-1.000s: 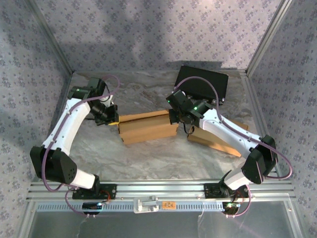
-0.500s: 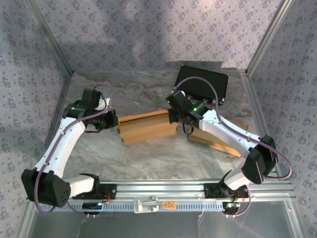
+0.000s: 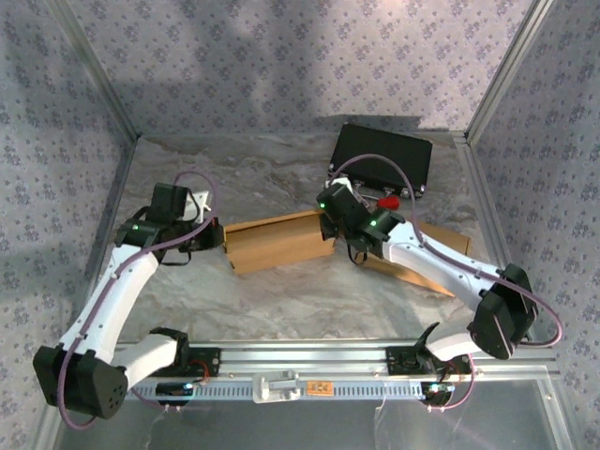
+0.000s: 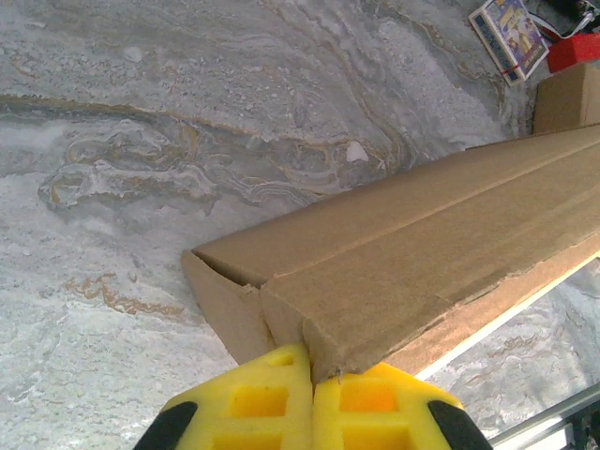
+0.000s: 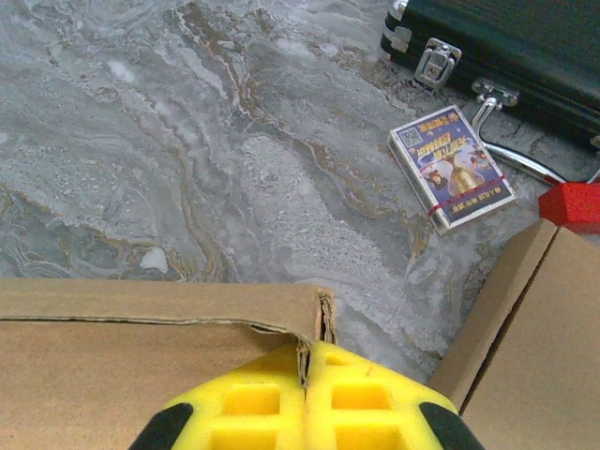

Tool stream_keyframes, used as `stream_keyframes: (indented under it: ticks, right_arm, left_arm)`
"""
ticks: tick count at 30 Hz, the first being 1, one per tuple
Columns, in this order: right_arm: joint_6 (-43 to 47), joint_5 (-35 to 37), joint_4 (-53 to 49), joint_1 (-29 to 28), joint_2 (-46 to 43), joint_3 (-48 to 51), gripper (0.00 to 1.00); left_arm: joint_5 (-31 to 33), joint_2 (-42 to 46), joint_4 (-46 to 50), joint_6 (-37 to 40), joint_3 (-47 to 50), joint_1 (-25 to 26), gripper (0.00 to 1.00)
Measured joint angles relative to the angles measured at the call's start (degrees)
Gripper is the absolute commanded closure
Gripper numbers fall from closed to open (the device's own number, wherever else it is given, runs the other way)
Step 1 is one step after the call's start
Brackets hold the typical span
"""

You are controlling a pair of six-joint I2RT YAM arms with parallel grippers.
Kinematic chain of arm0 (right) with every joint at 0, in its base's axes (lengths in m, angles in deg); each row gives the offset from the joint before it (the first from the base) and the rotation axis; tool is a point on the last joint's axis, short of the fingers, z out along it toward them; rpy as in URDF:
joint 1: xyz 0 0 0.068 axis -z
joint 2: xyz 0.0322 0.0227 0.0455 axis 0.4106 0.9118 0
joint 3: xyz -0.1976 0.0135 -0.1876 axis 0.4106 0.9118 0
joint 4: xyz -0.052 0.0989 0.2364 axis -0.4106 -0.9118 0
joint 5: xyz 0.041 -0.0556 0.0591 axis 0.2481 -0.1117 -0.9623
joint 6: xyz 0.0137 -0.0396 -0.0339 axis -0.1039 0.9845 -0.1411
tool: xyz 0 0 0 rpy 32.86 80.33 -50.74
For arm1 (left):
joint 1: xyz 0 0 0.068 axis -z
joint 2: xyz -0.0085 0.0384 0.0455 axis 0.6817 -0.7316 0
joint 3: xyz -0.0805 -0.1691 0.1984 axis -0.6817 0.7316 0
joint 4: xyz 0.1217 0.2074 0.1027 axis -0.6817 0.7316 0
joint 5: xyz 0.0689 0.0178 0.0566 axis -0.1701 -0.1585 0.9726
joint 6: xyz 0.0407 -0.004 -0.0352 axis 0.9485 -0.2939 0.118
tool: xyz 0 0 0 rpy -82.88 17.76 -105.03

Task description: Fold the paper box

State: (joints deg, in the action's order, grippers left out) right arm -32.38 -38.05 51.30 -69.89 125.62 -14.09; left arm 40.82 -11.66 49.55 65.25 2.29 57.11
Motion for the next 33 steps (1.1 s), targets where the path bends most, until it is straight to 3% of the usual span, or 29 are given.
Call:
stream_keyframes:
  ticks: [14, 20, 29, 33]
  right_arm:
    - [1.68, 2.54, 6.05, -0.59, -1.22, 3.82, 1.0]
    - [1.62, 2.93, 5.81, -0.85, -1.22, 3.82, 0.99]
    - [-4.07, -1.9, -1.75, -0.37, -1.99, 1.29, 0.56]
    - [-9.64, -8.33, -6.19, 1.09, -3.74, -0.63, 0.47]
  left_arm:
    - [12.11, 8.26, -8.98, -4.33, 8.48, 8.55, 0.97]
    - [14.34, 12.94, -13.9, -4.31, 14.53, 10.54, 0.96]
    - [18.29, 13.94, -16.28, -5.31, 16.46, 12.63, 0.96]
    - [19.67, 13.25, -16.94, -6.12, 16.41, 13.66, 0.96]
